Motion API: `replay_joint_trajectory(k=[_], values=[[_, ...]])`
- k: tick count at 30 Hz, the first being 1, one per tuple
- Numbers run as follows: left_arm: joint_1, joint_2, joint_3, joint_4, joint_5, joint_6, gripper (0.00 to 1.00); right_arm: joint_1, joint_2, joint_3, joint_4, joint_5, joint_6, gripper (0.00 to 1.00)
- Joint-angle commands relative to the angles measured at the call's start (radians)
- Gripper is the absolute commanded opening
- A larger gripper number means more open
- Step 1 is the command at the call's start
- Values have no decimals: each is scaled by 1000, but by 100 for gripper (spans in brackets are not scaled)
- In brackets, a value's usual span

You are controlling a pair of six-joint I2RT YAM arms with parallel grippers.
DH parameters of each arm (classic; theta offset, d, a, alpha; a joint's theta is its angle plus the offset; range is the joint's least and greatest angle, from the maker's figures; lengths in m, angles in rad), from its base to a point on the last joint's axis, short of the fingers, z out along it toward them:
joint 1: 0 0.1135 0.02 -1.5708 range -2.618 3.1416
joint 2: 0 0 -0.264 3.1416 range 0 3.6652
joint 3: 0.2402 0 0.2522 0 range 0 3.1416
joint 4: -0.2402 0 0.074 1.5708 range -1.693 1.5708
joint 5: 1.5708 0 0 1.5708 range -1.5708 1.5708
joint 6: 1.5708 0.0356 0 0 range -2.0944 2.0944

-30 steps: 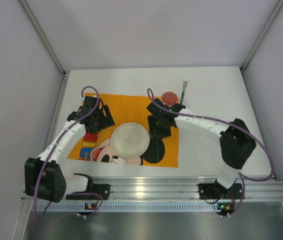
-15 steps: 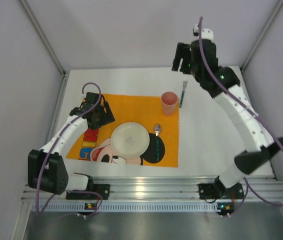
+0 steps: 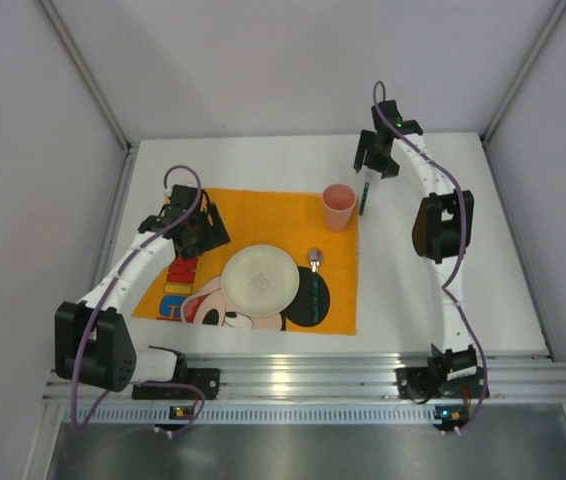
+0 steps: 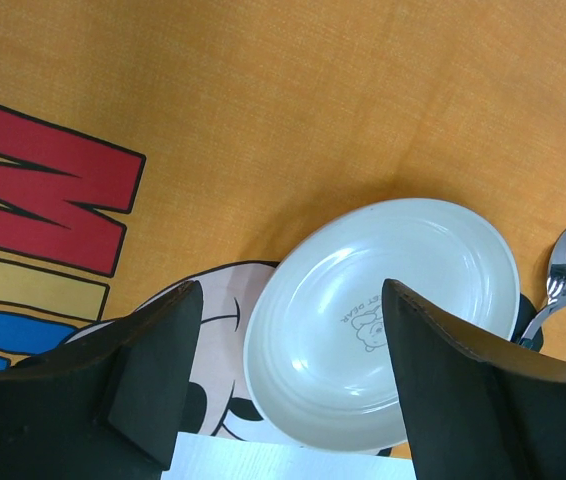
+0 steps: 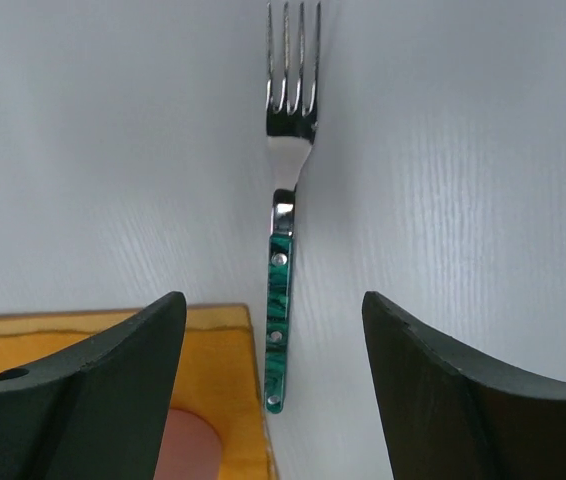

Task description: Set the dinner table for one person

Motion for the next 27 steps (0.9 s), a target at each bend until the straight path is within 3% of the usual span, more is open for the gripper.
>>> replay_joint_trajectory(k=[1,12,20,27], values=[[-1,-56,-23,14,-22,2,77,43,-38,1,36,-83,8,71],[1,-53,-15,-3,-39,25,77,42,15,-93,22,1,68,68],[1,-40,-12,-18,-47,43,77,42,57,-64,25,3,83,64],[2,-16,12,-32,-53,57,77,42,113,-38,21,14,92,40]])
